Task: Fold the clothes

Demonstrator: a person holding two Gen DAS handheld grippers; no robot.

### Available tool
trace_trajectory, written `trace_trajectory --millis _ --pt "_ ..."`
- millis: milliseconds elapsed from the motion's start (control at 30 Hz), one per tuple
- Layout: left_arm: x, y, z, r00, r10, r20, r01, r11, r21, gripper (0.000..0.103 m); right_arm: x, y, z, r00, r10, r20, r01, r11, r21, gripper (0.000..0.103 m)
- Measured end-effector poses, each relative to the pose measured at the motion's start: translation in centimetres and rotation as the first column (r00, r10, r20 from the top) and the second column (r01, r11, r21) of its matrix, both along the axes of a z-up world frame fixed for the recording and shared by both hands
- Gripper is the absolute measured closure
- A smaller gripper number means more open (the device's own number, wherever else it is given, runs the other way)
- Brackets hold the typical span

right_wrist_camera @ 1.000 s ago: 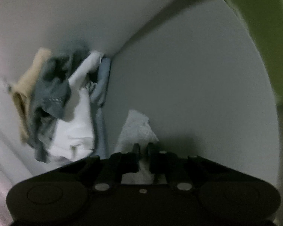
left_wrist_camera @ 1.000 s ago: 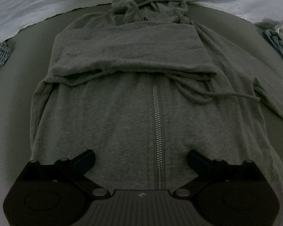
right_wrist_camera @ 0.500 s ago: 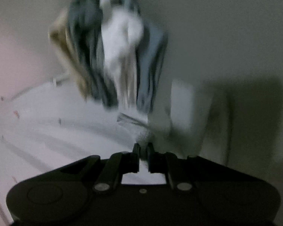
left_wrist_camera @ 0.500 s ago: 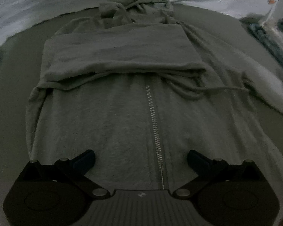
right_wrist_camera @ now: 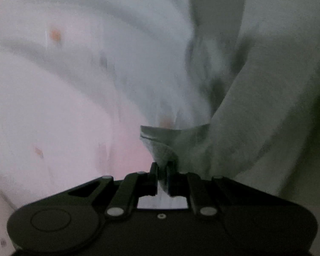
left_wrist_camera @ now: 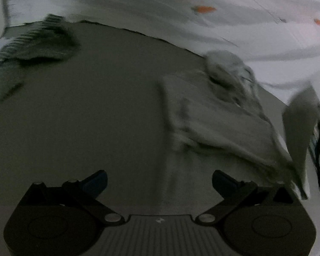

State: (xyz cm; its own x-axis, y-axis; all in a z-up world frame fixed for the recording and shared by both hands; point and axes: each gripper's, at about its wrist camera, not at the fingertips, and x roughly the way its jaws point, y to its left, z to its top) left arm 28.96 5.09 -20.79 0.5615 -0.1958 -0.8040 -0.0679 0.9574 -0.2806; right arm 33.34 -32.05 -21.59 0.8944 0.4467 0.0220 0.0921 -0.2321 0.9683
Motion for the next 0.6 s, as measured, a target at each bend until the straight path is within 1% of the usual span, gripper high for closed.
trace_trajectory --millis 100,133,167,233,267,300,333,400,467,500,533,600 --pt "0.2 4.2 -0.4 0.998 0.057 0.001 -0.057 0.998 -0.017 0.000 3.9 7.8 2.4 0.985 0.164 0.055 -0.162 0.986 -0.043 0.095" --pt "0.3 5.3 -0.5 0.997 0.076 -0.002 -0.076 0.997 -0.022 0.000 4.8 10.3 2.8 0.975 0.217 0.055 -0.213 0.975 -0.066 0.091" --pt "0.4 6.5 -0.7 0.995 0.095 -0.004 -0.095 0.995 -0.027 0.000 5.7 12.5 3.1 0.963 0.268 0.036 -0.263 0.960 -0.091 0.089" --pt "0.5 8.4 -1.0 0.991 0.131 -0.013 -0.132 0.991 -0.035 0.000 6.9 15.4 3.0 0.939 0.343 -0.008 -0.342 0.932 -0.120 0.065" --pt "0.5 9.2 -1.1 0.989 0.144 -0.018 -0.145 0.989 -0.043 0.000 7.2 16.1 2.9 0.928 0.373 -0.014 -0.371 0.920 -0.123 0.059" --pt "0.5 9.8 -1.3 0.988 0.155 -0.021 -0.156 0.986 -0.052 0.000 7.5 16.7 2.7 0.916 0.401 -0.020 -0.400 0.908 -0.126 0.051" --pt "0.4 10.3 -1.5 0.986 0.164 -0.024 -0.165 0.984 -0.061 0.000 7.5 16.7 2.8 0.912 0.409 -0.033 -0.409 0.901 -0.146 0.050" --pt "0.3 11.2 -1.9 0.984 0.179 -0.026 -0.180 0.981 -0.074 0.000 7.3 15.5 3.1 0.918 0.393 -0.048 -0.394 0.895 -0.209 0.047" --pt "0.6 11.4 -2.3 0.981 0.190 -0.029 -0.192 0.978 -0.079 0.000 6.8 12.8 3.3 0.935 0.348 -0.066 -0.353 0.895 -0.273 0.044" --pt "0.8 11.4 -2.4 0.981 0.192 -0.031 -0.194 0.978 -0.081 0.000 5.9 11.5 3.2 0.944 0.321 -0.079 -0.329 0.892 -0.311 0.040" --pt "1.1 11.3 -2.5 0.982 0.185 -0.028 -0.187 0.979 -0.081 0.000 5.2 10.0 3.3 0.953 0.285 -0.101 -0.302 0.883 -0.359 0.033" --pt "1.7 11.0 -2.5 0.986 0.167 -0.020 -0.168 0.983 -0.080 0.000 3.6 6.3 3.3 0.967 0.191 -0.166 -0.248 0.846 -0.473 0.027"
